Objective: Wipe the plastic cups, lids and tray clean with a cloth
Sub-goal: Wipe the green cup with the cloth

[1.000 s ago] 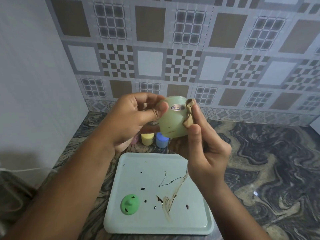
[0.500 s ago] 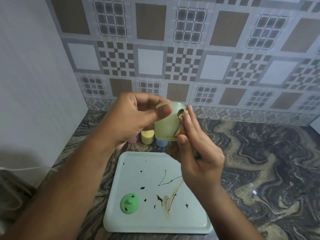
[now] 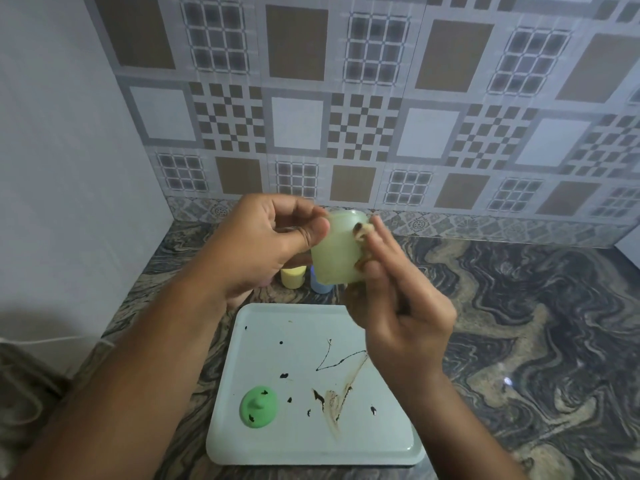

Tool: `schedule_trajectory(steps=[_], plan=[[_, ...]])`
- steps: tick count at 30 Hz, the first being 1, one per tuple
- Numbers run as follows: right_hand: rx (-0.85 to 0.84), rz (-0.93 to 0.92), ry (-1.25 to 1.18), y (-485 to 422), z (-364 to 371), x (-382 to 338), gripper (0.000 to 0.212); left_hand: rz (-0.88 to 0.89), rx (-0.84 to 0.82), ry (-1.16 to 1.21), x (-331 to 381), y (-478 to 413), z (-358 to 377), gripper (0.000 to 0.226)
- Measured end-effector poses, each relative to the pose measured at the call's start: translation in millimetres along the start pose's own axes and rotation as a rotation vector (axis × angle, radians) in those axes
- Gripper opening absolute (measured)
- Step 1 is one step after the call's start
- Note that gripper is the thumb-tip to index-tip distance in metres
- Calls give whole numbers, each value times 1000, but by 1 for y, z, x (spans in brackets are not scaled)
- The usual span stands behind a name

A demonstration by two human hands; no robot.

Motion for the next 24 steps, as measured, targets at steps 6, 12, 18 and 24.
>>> schedule_trajectory(steps=[6, 12, 18, 24], plan=[[-90, 44, -98, -1, 7, -1, 29, -65, 63, -31, -1, 1, -5, 23], [-6, 24, -113, 5, 3, 3, 28, -101, 56, -49, 0, 3, -3, 27], [3, -93, 25, 3, 4, -9, 29, -81, 96, -48, 3, 3, 0, 19], [185, 109, -281, 7, -1, 6, 29, -63, 38, -115, 6, 6, -1, 41]])
Point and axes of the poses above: each hand's wrist, its own y-axis away from the middle knuckle, its own z-axis out of the palm, x = y × z, the point moved 7 cm from there along -y, towards the middle knuckle, and after that the axes turned 7 degrees about -x, right-handed, at the moved point
